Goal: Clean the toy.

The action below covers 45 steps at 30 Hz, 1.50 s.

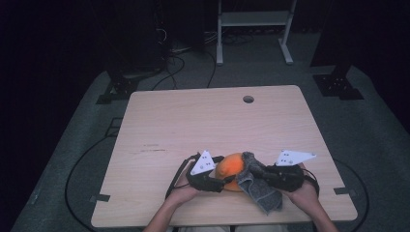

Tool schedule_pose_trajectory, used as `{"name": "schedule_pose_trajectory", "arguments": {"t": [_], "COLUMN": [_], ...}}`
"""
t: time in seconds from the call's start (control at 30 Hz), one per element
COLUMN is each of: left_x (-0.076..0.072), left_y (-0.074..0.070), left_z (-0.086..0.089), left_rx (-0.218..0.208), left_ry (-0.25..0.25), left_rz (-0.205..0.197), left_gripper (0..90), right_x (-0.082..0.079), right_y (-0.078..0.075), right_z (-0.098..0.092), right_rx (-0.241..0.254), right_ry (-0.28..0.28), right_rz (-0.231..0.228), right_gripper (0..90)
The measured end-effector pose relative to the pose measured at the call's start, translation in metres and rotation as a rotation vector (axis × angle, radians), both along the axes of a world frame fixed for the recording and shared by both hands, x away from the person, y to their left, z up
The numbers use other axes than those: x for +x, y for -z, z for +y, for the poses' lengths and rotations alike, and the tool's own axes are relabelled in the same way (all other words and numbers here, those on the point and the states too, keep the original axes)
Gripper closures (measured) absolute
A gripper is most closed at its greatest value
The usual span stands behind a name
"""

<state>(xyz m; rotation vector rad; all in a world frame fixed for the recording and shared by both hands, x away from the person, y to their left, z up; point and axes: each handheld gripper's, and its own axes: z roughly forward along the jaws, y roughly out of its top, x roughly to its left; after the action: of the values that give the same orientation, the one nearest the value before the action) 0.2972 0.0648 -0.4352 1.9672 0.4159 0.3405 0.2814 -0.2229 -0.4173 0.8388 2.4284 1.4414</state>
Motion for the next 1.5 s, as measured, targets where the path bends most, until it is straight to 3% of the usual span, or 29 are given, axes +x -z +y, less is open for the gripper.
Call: {"name": "schedule_pose_trajectory", "arguments": {"t": [0.2, 0.27, 0.33, 0.37, 0.47, 0.5, 0.53, 0.57, 0.67, 0.7, 0.73, 0.77, 0.8, 0.87, 0.9, 0.93, 1.0, 1.03, 1.07, 1.17, 1.2, 1.27, 1.3, 1.33, 1.43, 1.5], "left_x": [0.002, 0.003, 0.003, 0.002, 0.002, 0.004, 0.004, 0.005, 0.007, 0.002, 0.002, -0.003, -0.003, -0.006, -0.007, -0.007, -0.006, -0.006, -0.008, -0.013, -0.014, -0.015, -0.015, -0.015, -0.012, -0.010], "left_y": [0.004, 0.005, 0.006, 0.006, 0.005, 0.004, 0.004, 0.003, 0.005, 0.005, 0.005, 0.000, 0.000, -0.006, -0.008, -0.008, -0.007, -0.005, -0.003, -0.001, 0.001, 0.005, 0.006, 0.007, 0.008, 0.008], "left_z": [0.008, 0.012, 0.014, 0.013, 0.012, 0.011, 0.011, 0.010, 0.003, 0.000, 0.000, -0.003, -0.003, -0.005, -0.009, -0.009, -0.011, -0.011, -0.011, -0.011, -0.009, -0.003, -0.001, 0.001, 0.006, 0.007], "left_rx": [0.033, 0.036, 0.040, 0.039, 0.039, 0.033, 0.033, 0.033, 0.035, 0.038, 0.038, 0.046, 0.046, 0.042, 0.065, 0.065, 0.084, 0.084, 0.082, 0.117, 0.129, 0.124, 0.122, 0.130, 0.123, 0.117], "left_ry": [0.009, 0.014, 0.033, 0.036, 0.036, 0.010, 0.010, -0.018, -0.044, -0.029, -0.029, -0.037, -0.037, -0.034, -0.039, -0.039, -0.015, -0.002, 0.012, 0.049, 0.051, 0.051, 0.051, 0.047, 0.046, 0.041], "left_rz": [0.011, 0.018, 0.020, 0.014, 0.016, 0.061, 0.061, 0.103, 0.173, 0.125, 0.125, 0.038, 0.038, -0.063, -0.147, -0.147, -0.159, -0.162, -0.169, -0.199, -0.202, -0.197, -0.191, -0.188, -0.162, -0.147], "left_gripper": [33.7, 34.8, 34.9, 34.9, 34.0, 23.5, 15.2, 9.4, 8.5, 20.0, 26.9, 32.1, 35.0, 36.6, 37.6, 37.5, 37.3, 36.8, 36.8, 34.7, 34.2, 34.1, 34.0, 34.0, 32.6, 32.3], "right_x": [0.009, 0.010, 0.011, 0.012, 0.013, 0.014, 0.014, 0.013, 0.010, 0.007, 0.007, 0.007, 0.007, 0.007, 0.005, 0.005, 0.000, -0.004, -0.004, -0.008, -0.008, -0.006, -0.002, -0.002, 0.010, 0.012], "right_y": [0.017, 0.018, 0.009, 0.000, -0.002, 0.005, 0.005, 0.010, 0.009, 0.010, 0.010, 0.008, 0.008, 0.003, -0.005, -0.005, -0.016, -0.024, -0.024, -0.029, -0.027, -0.023, -0.018, -0.018, 0.002, 0.006], "right_z": [-0.025, -0.030, -0.031, -0.026, -0.018, -0.008, -0.008, -0.004, -0.005, -0.006, -0.006, -0.010, -0.010, -0.016, -0.020, -0.020, -0.015, -0.004, -0.004, 0.022, 0.030, 0.035, 0.028, 0.028, 0.007, 0.003], "right_rx": [-0.040, -0.031, 0.052, 0.132, 0.140, 0.075, 0.075, 0.051, 0.035, 0.021, 0.021, 0.018, 0.018, 0.026, 0.033, 0.033, 0.047, 0.055, 0.055, 0.055, 0.036, 0.013, 0.005, 0.005, 0.013, 0.011], "right_ry": [0.090, 0.107, 0.104, 0.090, 0.082, 0.075, 0.075, 0.074, 0.078, 0.082, 0.082, 0.093, 0.093, 0.102, 0.107, 0.107, 0.092, 0.063, 0.063, 0.001, -0.012, -0.009, 0.028, 0.028, 0.109, 0.126], "right_rz": [0.073, 0.082, 0.065, 0.049, 0.045, 0.052, 0.052, 0.057, 0.046, 0.044, 0.044, 0.045, 0.045, 0.038, 0.012, 0.012, -0.037, -0.070, -0.070, -0.098, -0.103, -0.104, -0.096, -0.096, -0.029, -0.016], "right_gripper": [77.5, 77.5, 77.4, 77.3, 77.2, 77.2, 77.2, 77.2, 77.3, 77.3, 77.3, 77.5, 77.5, 77.6, 77.7, 77.7, 77.7, 77.7, 77.7, 77.7, 77.7, 77.6, 77.7, 77.7, 77.7, 77.7]}}
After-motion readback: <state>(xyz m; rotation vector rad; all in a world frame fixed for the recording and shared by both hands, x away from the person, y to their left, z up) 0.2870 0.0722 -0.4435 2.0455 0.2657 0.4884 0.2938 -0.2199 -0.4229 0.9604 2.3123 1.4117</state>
